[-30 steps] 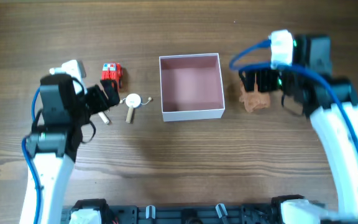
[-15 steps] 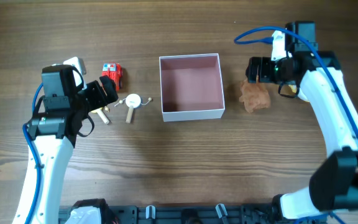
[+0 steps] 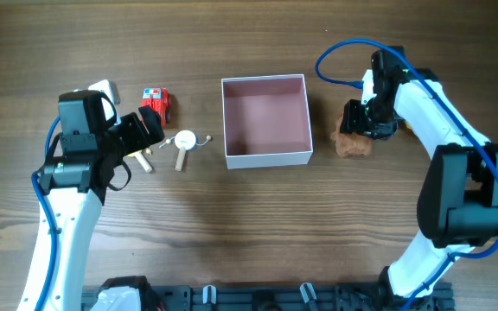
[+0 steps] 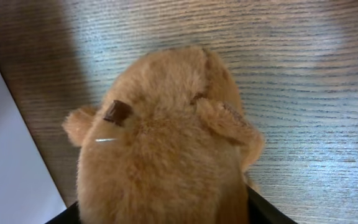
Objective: Pack container
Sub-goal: 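Reach the right gripper to the brown plush and grasp it, then carry the brown plush into the box and release it, then move the right gripper to the white duck plush and grasp it, then carry the duck plush into the box beside the brown plush, release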
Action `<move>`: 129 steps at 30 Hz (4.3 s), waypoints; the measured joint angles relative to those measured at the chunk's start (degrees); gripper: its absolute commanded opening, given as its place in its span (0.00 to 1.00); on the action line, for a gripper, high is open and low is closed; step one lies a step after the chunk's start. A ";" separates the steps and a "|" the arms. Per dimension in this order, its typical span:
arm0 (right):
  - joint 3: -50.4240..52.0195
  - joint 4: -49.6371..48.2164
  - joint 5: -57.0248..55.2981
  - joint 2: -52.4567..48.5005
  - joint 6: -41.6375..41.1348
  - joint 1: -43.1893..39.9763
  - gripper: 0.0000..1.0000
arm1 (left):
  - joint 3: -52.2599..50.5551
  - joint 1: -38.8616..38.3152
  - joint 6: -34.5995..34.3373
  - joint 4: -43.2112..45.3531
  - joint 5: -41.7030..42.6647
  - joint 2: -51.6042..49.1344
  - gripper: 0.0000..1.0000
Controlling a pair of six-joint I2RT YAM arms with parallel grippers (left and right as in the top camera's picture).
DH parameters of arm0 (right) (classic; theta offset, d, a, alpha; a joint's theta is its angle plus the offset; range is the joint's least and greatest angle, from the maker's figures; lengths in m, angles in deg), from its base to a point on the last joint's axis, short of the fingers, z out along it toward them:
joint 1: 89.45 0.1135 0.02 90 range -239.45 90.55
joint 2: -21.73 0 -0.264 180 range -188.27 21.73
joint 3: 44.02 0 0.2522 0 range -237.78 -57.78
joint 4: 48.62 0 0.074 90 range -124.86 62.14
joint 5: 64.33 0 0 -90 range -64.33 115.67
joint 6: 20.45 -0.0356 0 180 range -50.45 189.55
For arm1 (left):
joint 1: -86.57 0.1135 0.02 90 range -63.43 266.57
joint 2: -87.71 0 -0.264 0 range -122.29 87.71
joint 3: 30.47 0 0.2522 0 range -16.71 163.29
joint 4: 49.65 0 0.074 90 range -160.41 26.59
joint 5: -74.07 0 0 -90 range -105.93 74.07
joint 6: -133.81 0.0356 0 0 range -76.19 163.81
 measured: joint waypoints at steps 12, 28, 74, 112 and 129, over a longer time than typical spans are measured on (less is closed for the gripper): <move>-0.33 -0.66 -0.98 0.61 -1.75 0.00 0.04 | 0.00 0.00 0.00 0.00 0.00 0.00 1.00; -10.84 -7.32 2.97 23.41 -13.16 22.73 0.04 | 0.00 0.00 0.00 0.00 0.00 0.00 1.00; -9.60 -14.49 -10.14 11.74 -9.29 26.12 0.93 | 0.00 0.02 0.00 0.00 0.00 0.00 1.00; -6.88 -4.33 -4.55 -5.49 -0.42 -15.06 0.04 | 0.00 0.00 0.00 -0.04 0.00 0.00 1.00; -8.55 -4.26 -0.83 23.04 -10.75 20.00 0.04 | 0.00 0.00 0.00 -0.04 0.00 0.00 1.00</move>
